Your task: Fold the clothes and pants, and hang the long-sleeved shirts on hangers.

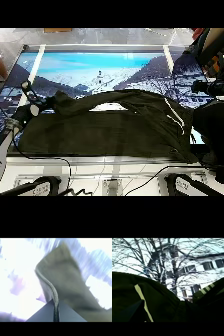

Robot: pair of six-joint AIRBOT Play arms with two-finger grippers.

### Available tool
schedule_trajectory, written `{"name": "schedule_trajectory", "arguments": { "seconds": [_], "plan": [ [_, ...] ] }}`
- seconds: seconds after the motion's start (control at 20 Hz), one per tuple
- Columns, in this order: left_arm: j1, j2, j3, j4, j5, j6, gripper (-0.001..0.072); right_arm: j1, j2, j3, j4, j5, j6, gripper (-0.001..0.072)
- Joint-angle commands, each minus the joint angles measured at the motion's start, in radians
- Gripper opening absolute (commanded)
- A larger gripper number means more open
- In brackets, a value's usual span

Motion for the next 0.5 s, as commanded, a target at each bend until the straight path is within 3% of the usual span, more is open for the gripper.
{"name": "schedule_trajectory", "arguments": {
  "seconds": [0.0, 0.15, 0.3, 0.35, 0.45],
  "plan": [
    [0.000, 0.001, 0.137, 0.001, 0.089, 0.000, 0.0018, 0.000, -0.001, 0.000, 0.000, -0.016, 0.000, 0.0560],
    [0.000, 0.005, 0.363, 0.009, 0.091, 0.037, 0.0018, 0.000, -0.001, 0.000, -0.001, -0.038, 0.000, 0.0559],
    [0.002, 0.037, 0.519, 0.008, 0.056, 0.261, 0.0018, 0.000, -0.001, 0.000, -0.008, -0.064, 0.000, 0.0559],
    [0.007, 0.056, 0.526, 0.008, 0.027, 0.313, 0.0018, 0.000, -0.001, 0.000, -0.008, -0.066, 0.000, 0.0559],
    [0.035, 0.071, 0.526, 0.011, -0.154, 0.343, 0.0018, 0.000, -0.001, 0.000, -0.007, -0.066, 0.000, 0.0559]
  ]
}}
